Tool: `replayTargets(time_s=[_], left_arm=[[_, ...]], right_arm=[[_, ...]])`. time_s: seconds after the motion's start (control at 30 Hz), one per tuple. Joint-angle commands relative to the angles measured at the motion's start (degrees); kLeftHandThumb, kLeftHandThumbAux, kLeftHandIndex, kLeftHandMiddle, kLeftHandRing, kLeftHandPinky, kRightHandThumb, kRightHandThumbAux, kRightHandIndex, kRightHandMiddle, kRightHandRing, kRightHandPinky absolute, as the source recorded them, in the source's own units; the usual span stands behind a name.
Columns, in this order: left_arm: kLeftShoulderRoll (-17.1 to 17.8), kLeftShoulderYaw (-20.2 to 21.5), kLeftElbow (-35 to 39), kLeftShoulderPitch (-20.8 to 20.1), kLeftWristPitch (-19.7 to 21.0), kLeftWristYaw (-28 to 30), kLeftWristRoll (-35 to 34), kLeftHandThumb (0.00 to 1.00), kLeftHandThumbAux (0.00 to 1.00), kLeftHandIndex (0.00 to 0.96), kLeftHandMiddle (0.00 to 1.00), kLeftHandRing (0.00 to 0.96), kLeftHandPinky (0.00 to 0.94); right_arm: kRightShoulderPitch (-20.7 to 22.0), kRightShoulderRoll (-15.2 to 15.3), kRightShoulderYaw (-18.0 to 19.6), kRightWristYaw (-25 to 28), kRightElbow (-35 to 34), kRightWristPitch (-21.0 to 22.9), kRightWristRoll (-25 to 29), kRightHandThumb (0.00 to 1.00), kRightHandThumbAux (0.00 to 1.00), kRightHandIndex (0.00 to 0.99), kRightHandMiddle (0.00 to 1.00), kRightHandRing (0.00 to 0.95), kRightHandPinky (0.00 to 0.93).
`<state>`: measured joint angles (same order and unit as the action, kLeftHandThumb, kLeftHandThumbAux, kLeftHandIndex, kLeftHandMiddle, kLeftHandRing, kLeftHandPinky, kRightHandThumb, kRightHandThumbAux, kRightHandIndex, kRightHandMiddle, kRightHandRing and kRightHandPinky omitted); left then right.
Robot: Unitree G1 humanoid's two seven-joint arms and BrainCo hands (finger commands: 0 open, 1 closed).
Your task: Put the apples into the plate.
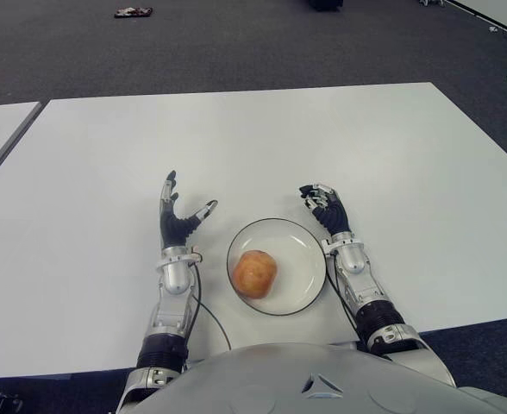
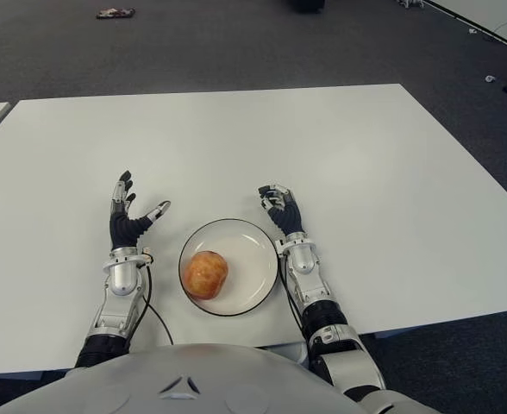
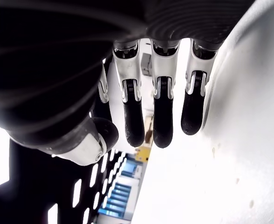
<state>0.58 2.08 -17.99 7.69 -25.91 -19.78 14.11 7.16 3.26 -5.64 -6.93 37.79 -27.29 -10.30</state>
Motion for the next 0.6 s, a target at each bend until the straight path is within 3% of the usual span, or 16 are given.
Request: replayTargets(time_s=[0.03, 0.27, 0.6], left_arm=[[0.5, -0.2, -2.0, -1.0, -0.4, 0.3, 0.0, 0.000, 0.423, 0.000, 0.000, 0.000, 0.000], [0.6, 0.0, -6.3, -3.0, -2.6, -2.1, 1.0, 0.000, 0.426, 0.000, 0.000, 0.000, 0.000], [1.3, -0.2, -10.5, -5.3, -5.2, -4.6, 1.7, 0.000, 0.437, 0.000, 0.000, 0.000, 0.000]], right_arm=[[-2.4, -1.1, 0.0, -0.5, 0.6, 2.9, 0.0, 0.710, 0.717, 0.412, 0.354, 0.345, 0.351], [-1.6, -2.2, 0.9, -1.1, 0.4, 1.4, 1.3, 0.708, 0.718, 0.410, 0.357, 0.335, 0.320], [0.4, -3.7, 3.3, 0.2, 3.1, -0.1, 4.7, 0.692, 0.722, 0.401, 0.289, 0.280, 0.288]])
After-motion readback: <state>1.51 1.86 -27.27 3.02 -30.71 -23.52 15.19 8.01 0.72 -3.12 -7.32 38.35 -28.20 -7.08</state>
